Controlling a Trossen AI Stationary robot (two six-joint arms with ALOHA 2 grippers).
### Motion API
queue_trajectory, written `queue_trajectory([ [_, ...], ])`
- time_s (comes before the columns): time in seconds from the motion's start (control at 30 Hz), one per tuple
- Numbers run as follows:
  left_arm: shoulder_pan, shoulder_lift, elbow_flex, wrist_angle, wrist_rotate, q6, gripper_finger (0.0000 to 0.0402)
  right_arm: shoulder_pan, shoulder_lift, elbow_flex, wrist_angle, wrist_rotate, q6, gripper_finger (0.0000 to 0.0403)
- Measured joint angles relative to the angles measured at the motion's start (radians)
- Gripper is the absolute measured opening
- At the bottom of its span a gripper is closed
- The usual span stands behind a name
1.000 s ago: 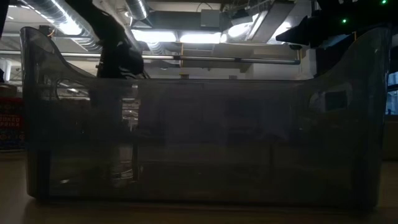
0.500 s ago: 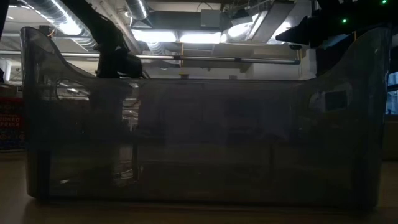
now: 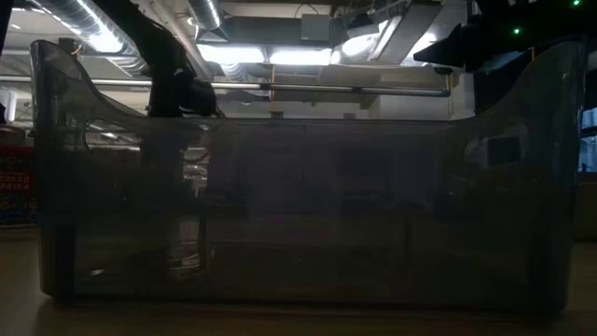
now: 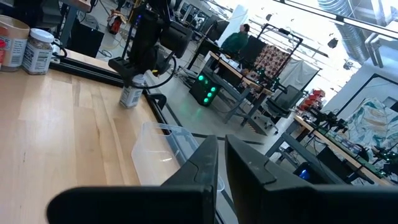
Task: Sort spices by type
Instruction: Put the white seasoning bottle into the transparent bin
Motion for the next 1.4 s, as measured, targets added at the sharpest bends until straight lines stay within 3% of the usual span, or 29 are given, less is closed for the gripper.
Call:
queue_trajectory([
  [0.7, -0.246, 0.001, 0.335, 0.009, 0.004, -0.003, 0.0192, 0.000, 0.000, 0.000, 0.000, 0.000, -0.003, 0.0033],
  [1.4, -0.364, 0.024, 0.351, 0.288, 0.014, -0.001, 0.0197, 0.000, 0.000, 0.000, 0.000, 0.000, -0.004, 0.0033],
])
